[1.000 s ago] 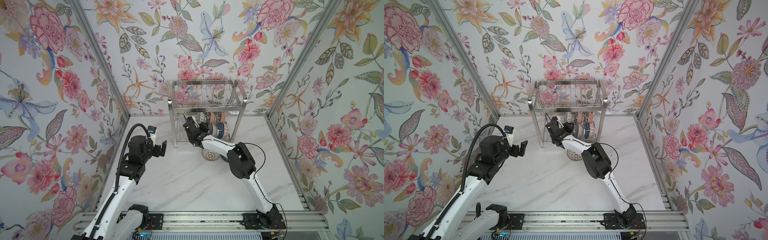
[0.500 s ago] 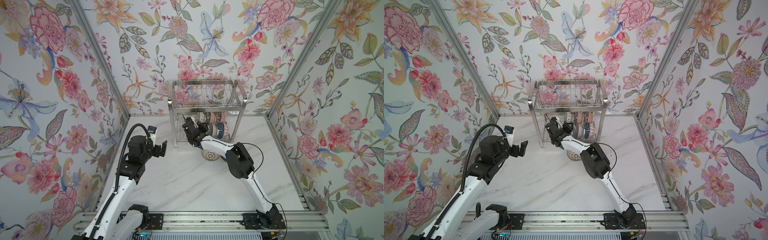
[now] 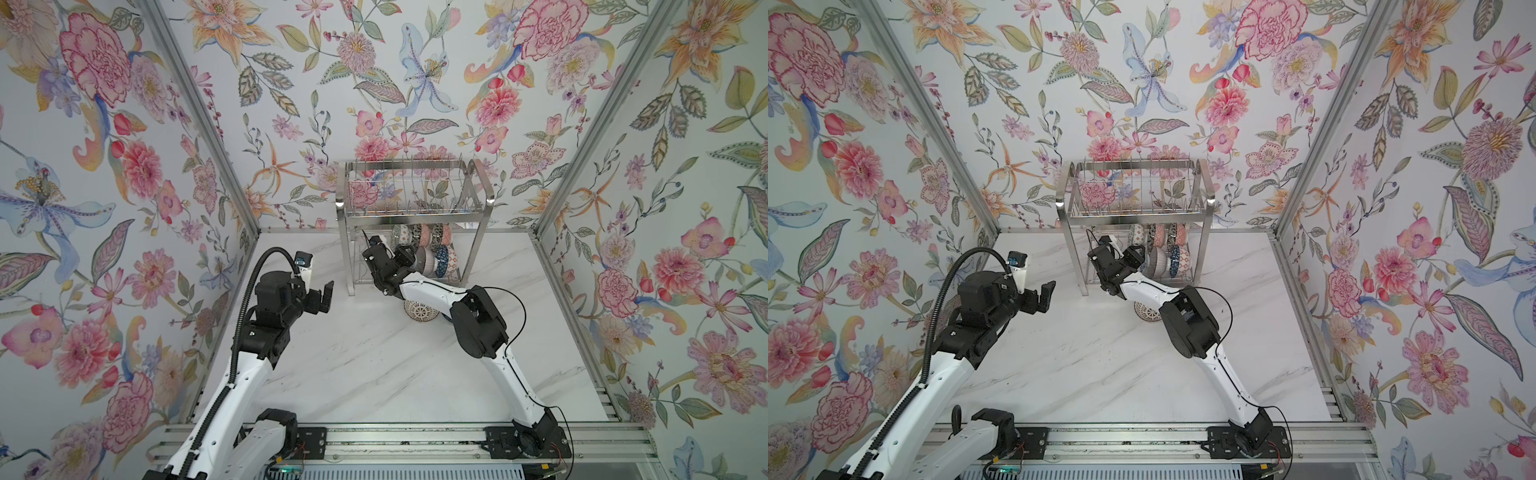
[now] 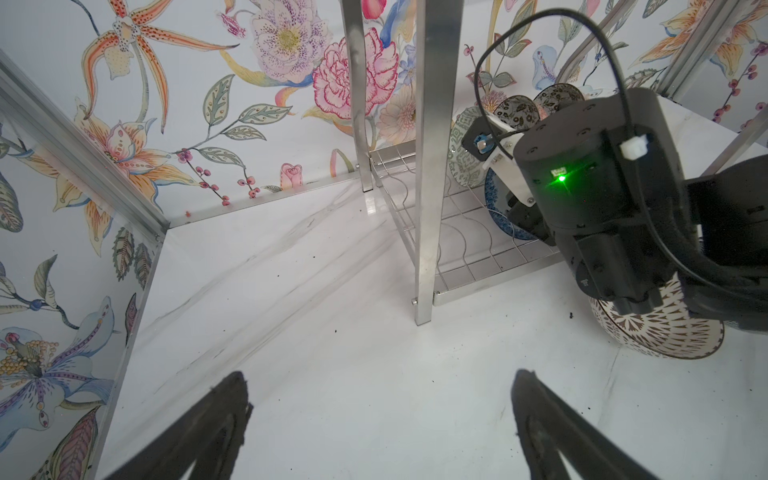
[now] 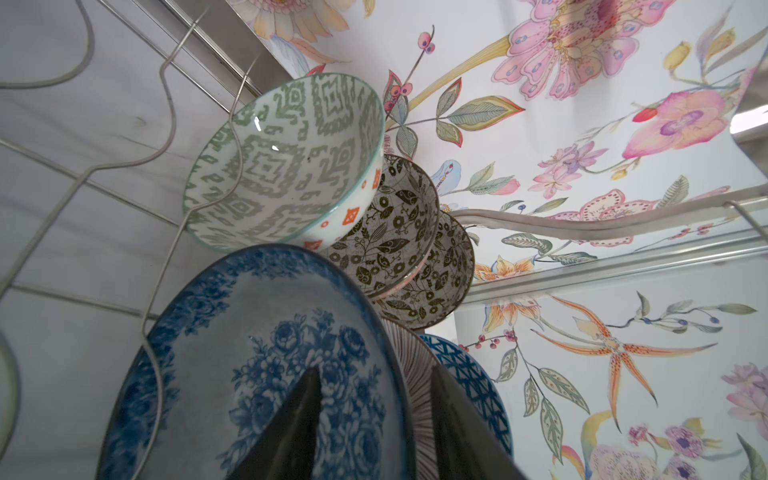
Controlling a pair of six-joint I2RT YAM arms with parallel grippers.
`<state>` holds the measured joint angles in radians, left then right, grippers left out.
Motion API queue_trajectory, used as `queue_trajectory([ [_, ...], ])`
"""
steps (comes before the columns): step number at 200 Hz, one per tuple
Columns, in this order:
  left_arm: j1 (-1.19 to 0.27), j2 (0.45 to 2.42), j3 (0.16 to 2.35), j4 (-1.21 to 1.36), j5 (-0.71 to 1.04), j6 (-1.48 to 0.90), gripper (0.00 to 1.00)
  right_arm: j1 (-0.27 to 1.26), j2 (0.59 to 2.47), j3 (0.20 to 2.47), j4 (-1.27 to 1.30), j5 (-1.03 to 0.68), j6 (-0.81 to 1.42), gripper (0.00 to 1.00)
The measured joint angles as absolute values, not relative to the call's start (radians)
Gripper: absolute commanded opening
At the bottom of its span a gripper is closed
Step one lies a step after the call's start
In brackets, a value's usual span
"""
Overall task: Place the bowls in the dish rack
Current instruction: 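Lower blue floral bowl into a rack slot and open right gripper, then withdraw right gripper from rack while left gripper moves toward brown-and-white bowl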
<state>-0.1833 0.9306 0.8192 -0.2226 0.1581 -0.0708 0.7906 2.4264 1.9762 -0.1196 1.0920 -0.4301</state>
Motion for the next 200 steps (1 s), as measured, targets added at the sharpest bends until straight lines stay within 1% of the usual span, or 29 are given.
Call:
queue_trajectory([
  [14, -0.183, 0.931, 0.817, -0.223, 0.158, -0.071, 0.99, 0.792, 2.414, 1.974, -0.153, 1.058, -0.388, 0.63],
  [45, -0.183, 0.931, 0.811, -0.223, 0.159, -0.071, 0.99, 0.799, 2.352, 1.942, -0.214, 0.981, -0.327, 0.91],
  [59, -0.183, 0.931, 0.809, -0.222, 0.160, -0.071, 0.99, 0.806, 2.305, 1.911, -0.222, 0.942, -0.300, 1.00],
  [82, -0.183, 0.931, 0.804, -0.216, 0.173, -0.071, 0.99, 0.821, 2.197, 1.805, -0.227, 0.846, -0.244, 0.99],
  [105, -0.183, 0.931, 0.802, -0.215, 0.184, -0.071, 0.99, 0.839, 2.055, 1.645, -0.208, 0.753, -0.195, 0.99],
  [145, -0.206, 0.909, 0.802, -0.226, 0.200, -0.095, 0.99, 0.887, 1.786, 1.354, -0.170, 0.687, -0.137, 0.99],
  [171, -0.270, 0.894, 0.814, -0.239, 0.177, -0.126, 0.99, 0.909, 1.581, 1.215, -0.170, 0.651, -0.082, 0.99],
  [200, -0.402, 0.902, 0.818, -0.241, 0.110, -0.173, 0.99, 0.894, 1.392, 1.190, -0.183, 0.639, -0.017, 0.99],
])
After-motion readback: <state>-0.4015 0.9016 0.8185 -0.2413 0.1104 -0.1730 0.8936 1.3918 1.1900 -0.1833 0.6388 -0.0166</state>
